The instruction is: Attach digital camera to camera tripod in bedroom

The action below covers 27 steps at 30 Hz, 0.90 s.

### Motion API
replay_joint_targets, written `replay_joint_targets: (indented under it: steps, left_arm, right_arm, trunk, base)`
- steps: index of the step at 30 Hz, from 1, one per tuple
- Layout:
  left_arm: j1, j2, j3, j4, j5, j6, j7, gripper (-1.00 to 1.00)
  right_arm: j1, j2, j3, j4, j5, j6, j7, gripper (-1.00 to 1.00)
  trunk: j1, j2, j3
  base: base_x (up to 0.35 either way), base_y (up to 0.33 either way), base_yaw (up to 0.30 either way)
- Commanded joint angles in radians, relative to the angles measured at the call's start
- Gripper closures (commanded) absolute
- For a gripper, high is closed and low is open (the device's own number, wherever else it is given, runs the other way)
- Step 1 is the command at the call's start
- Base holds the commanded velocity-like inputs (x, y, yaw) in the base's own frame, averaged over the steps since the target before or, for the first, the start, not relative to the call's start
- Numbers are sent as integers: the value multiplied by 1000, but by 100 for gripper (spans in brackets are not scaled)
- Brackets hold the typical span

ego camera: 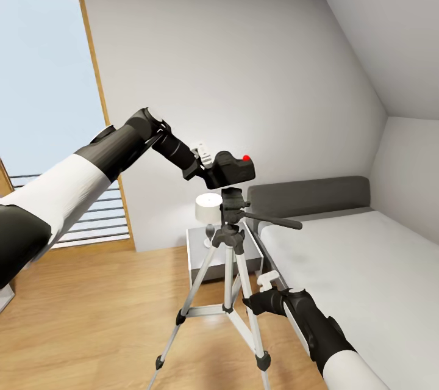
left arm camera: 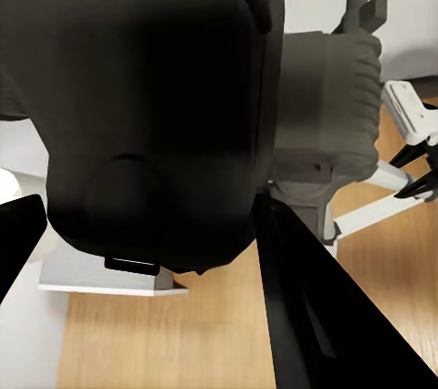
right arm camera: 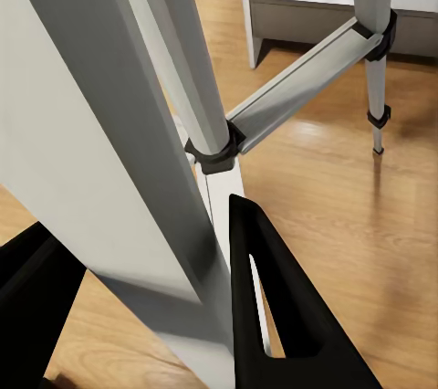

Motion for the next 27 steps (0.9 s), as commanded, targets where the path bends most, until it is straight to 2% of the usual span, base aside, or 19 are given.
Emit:
replay_joint_targets:
  steps: [1, 18, 19, 27]
  left_arm:
    - [-1, 0, -1, -2, -5, 6, -4, 100]
    - [-1, -7, -4, -1, -8, 18, -6, 100]
    - [-1, -7, -4, -1, -8, 19, -6, -100]
    - [-1, -7, -5, 0, -6, 24, -6, -100]
  right_arm:
    - [0, 0, 2, 58, 7, -13, 5, 100]
    - [0, 0, 2, 58, 7, -13, 5, 100]
    - [0, 0, 2, 58, 7, -13, 5, 100]
    - [0, 0, 2, 58, 7, -13, 5, 100]
  trunk:
    - [1, 0, -1]
    - [1, 0, -1]
    - [1, 0, -1]
    - [1, 0, -1]
  base:
    - [0, 0, 0]
    - [0, 0, 0]
    - [0, 0, 0]
    - [0, 0, 0]
